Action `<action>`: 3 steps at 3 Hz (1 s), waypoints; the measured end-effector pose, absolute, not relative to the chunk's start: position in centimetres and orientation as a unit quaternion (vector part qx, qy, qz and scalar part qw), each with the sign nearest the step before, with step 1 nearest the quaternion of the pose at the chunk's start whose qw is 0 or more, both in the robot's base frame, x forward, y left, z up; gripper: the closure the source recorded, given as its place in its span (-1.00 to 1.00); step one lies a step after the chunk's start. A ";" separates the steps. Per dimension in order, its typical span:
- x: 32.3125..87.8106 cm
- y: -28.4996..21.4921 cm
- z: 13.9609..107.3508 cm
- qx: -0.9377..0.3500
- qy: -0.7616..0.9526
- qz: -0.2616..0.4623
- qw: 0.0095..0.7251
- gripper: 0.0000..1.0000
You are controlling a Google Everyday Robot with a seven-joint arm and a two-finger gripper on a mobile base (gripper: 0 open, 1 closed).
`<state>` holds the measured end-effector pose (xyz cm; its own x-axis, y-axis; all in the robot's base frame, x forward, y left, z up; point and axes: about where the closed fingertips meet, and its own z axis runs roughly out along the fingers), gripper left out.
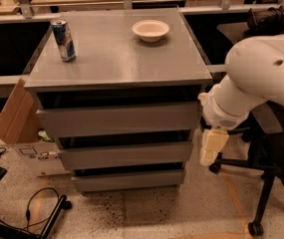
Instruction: Open top drawer
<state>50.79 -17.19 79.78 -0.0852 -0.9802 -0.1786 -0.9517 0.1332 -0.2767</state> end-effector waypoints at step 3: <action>59.7 -16.0 70.8 -0.671 0.725 -0.082 0.129 -1.00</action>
Offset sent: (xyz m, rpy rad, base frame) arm 0.1050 0.0086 -0.1021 -0.1183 -0.0211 0.0220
